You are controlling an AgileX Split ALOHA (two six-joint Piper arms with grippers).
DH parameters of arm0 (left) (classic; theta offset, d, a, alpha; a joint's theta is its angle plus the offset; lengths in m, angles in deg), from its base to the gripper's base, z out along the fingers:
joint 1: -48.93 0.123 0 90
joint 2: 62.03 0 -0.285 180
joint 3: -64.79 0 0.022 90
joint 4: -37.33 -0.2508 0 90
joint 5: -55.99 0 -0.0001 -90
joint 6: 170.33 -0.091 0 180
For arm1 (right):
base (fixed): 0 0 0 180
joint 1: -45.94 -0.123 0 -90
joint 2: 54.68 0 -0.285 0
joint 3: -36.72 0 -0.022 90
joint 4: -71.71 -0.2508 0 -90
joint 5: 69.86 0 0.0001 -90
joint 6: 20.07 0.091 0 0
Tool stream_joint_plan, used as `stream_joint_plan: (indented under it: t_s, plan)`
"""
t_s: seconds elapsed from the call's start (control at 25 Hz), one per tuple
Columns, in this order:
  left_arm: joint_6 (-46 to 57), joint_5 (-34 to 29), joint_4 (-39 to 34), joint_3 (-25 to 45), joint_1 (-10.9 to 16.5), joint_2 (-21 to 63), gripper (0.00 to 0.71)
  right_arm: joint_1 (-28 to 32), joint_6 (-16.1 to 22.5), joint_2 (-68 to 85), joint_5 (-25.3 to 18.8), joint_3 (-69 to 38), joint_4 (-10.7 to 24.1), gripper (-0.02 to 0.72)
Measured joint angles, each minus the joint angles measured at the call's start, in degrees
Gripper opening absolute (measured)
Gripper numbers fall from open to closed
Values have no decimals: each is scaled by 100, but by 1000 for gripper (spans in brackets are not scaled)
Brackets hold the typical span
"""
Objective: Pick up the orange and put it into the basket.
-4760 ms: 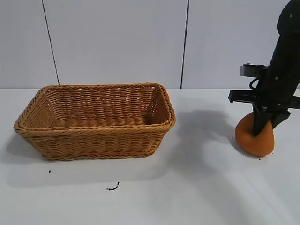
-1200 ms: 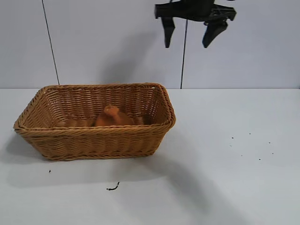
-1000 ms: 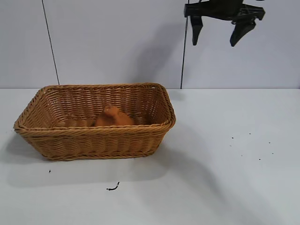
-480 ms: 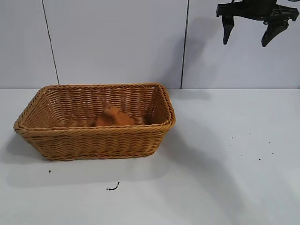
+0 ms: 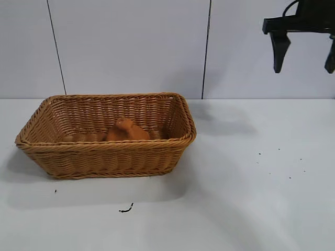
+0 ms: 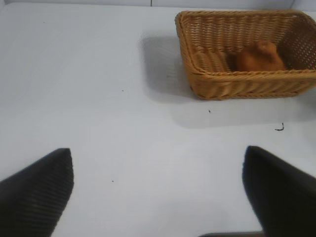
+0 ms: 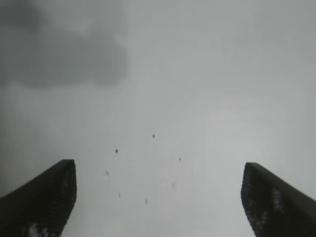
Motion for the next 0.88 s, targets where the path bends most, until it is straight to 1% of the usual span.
stream_joint_plan:
  t_s: [0.16,0.24,0.28,0.32,0.36,0.48,0.64,0.72,0.88]
  plan:
    - [0,0,0,0,0,0,666,0,-15,1112,-11,-1166,-13,620]
    - [0,0,0,0,0,0,666,0,-54,1542,-12,-1611,-30,620]
    - [0,0,0,0,0,0,666,0,-54,1542,-12,-1611,-30,620]
    - [0,0,0,0,0,0,666,0,-111,1829,11,-1908,-42,620]
    - [0,0,0,0,0,0,666,0,-201,2234,146,-2363,-54,619]
    - [0,0,0,0,0,0,666,0,-352,2970,575,-3042,-123,615]
    - [0,0,0,0,0,0,666,0,-632,4005,1090,-3918,-336,610]
    - [0,0,0,0,0,0,666,0,-780,4542,1113,-4275,-427,610]
    - [0,0,0,0,0,0,666,0,-881,5486,1142,-4348,-460,610]
